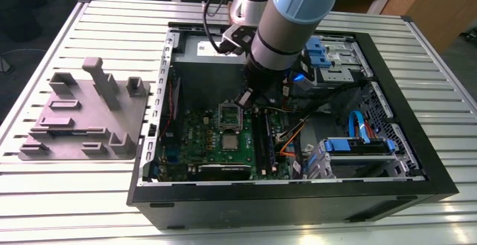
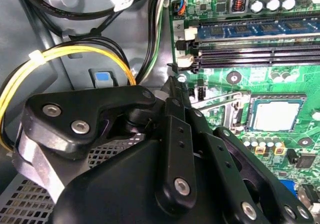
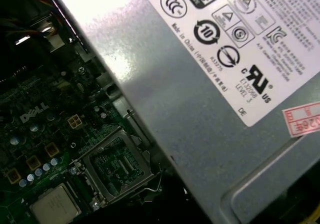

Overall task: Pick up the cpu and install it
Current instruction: 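Close the cpu cover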

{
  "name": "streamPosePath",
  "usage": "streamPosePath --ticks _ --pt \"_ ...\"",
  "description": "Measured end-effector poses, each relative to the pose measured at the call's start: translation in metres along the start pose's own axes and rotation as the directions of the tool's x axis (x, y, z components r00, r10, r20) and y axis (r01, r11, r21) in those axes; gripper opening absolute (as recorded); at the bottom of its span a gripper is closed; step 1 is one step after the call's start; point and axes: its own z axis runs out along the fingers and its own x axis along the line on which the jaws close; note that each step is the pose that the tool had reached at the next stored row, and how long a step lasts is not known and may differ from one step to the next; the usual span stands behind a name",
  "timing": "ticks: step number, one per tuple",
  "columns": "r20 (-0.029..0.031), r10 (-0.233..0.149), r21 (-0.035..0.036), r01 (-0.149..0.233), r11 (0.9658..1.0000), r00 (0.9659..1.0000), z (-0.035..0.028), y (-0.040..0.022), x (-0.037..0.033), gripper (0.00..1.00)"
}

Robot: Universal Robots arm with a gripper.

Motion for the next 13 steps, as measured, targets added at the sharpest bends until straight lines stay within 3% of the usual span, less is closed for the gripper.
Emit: streamPosePath --ticks 13 --pt "-0.0005 0.000 0.0004 0.000 1.0000 1.0000 -0.0037 0.0016 0.0003 0.10"
